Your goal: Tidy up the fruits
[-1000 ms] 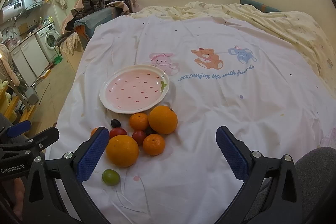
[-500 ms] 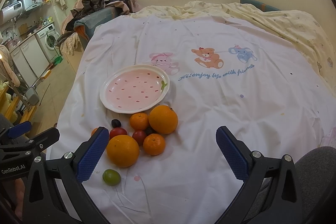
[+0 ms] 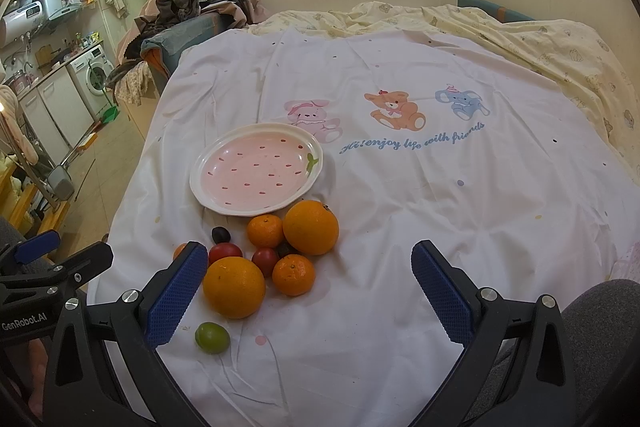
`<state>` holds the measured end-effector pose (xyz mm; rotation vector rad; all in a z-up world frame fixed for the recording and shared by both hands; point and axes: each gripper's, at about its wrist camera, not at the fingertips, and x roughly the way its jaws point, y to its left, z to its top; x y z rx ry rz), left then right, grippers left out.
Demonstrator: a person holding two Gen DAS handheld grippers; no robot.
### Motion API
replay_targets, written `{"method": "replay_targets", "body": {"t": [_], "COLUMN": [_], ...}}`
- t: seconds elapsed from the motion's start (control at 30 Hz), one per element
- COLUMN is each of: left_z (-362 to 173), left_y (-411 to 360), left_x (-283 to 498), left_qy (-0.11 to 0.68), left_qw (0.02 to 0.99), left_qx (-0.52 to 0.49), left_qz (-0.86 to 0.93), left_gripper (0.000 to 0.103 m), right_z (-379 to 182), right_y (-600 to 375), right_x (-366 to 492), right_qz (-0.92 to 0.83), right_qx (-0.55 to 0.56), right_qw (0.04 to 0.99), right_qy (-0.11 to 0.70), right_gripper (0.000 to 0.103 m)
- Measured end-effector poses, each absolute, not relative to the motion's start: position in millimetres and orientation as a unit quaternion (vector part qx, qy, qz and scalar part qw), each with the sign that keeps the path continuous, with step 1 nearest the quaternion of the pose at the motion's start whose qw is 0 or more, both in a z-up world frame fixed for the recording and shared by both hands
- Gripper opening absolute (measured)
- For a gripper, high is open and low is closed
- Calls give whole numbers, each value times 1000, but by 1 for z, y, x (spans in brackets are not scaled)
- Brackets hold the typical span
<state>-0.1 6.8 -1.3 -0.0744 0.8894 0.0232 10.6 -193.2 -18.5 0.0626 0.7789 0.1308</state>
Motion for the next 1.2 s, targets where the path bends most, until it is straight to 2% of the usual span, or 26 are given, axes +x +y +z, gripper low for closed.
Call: {"method": "replay_targets", "body": {"t": [1.2], "left_z": [-1], "left_y": [8], "left_x": [1], "left_qy": [436], "left_qw": [899], "left_qx": [-43], "left_qz": [11], "left_gripper": [102], "right_z": [-26], "right_y": [-192], "right_x": [12], "right_qz": [70], "right_qx": [34], "right_qw": [915], "right_qy": [395], "right_gripper": [103]}}
